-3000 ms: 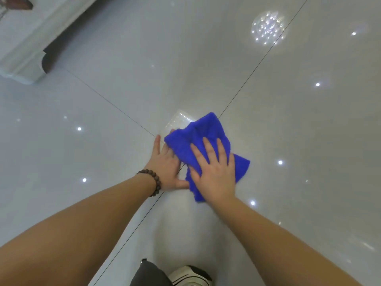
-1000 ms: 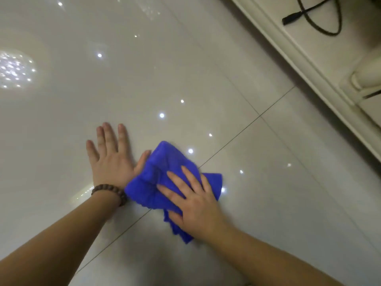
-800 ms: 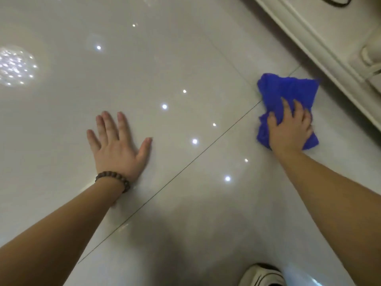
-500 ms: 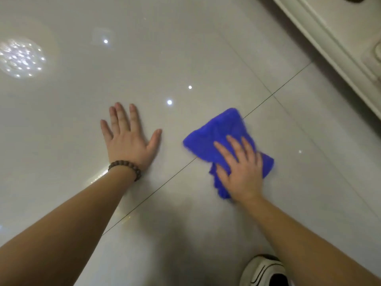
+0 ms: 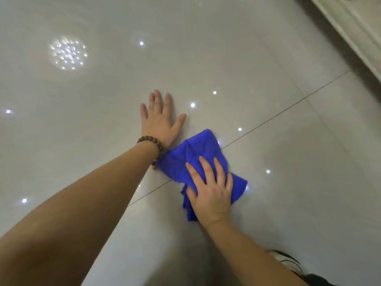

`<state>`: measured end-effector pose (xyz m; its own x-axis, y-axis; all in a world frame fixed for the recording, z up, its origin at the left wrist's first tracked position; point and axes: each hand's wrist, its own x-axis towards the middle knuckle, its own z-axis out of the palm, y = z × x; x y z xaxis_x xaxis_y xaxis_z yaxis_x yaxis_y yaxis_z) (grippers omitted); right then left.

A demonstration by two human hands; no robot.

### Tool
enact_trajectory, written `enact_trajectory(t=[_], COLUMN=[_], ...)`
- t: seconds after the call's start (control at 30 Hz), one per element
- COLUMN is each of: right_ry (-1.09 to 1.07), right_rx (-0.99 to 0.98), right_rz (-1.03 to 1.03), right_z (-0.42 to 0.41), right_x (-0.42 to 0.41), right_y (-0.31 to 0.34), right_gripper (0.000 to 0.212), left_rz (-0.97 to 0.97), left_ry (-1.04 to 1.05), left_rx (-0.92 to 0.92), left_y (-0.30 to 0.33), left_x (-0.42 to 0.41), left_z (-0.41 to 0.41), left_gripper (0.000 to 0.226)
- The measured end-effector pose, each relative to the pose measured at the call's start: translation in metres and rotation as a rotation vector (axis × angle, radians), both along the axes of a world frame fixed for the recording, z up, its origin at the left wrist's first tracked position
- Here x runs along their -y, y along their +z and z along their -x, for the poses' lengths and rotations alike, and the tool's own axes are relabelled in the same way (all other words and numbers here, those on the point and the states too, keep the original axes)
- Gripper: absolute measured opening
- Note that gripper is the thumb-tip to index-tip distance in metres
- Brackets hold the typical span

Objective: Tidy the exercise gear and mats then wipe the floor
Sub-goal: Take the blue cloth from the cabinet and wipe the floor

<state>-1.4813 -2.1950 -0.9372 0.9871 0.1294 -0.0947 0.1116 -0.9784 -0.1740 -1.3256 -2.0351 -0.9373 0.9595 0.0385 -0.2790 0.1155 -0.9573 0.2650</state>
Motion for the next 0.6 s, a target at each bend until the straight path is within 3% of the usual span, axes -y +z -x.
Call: enact_trajectory(t=[0.1, 0.3, 0.6], right_ry=[0.029, 0.073, 0.054], right_rx=[-0.018, -0.151, -0.167], right_rz=[-0.006, -0.054, -0.05], right_z=[-0.021, -0.07, -0.067], right_x=[0.014, 0.026, 0.047], right_y=[0.002, 0.047, 0.281], right_gripper=[0.048, 0.046, 0.044], left_rz=[0.083, -0.072, -0.074], left_ry=[0.079, 0.154, 0.251], left_rx=[0.041, -0.004, -0.078], left_y=[0.017, 0.092, 0.322], left_x=[-0.018, -0.044, -0.028], left_z=[0.008, 0.052, 0.093], left_gripper=[0.074, 0.078, 0.085])
